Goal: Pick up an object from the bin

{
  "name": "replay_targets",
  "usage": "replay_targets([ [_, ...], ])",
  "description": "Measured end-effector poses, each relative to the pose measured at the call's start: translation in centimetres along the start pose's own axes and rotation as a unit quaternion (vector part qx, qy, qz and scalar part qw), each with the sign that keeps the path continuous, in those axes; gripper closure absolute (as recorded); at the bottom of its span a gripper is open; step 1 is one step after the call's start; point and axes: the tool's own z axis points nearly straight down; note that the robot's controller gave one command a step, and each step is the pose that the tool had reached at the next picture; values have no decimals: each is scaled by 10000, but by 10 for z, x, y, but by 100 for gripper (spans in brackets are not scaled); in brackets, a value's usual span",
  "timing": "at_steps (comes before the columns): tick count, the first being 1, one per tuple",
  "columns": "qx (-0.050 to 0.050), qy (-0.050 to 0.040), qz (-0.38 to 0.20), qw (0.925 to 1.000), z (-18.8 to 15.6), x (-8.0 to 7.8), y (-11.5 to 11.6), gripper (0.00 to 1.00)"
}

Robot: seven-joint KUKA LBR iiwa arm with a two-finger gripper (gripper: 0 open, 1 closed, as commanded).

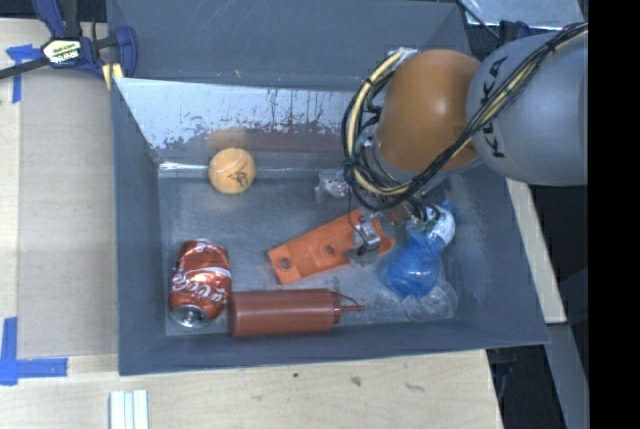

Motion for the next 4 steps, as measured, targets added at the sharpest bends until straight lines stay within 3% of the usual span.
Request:
replay_targets([
  [1, 27, -38, -1563, 9877, 29, -12, 19, 0],
  [2, -8, 3, -371, 9993, 27, -2, 8, 100],
  [4, -10, 11, -374, 9993, 21, 0, 9, 100],
])
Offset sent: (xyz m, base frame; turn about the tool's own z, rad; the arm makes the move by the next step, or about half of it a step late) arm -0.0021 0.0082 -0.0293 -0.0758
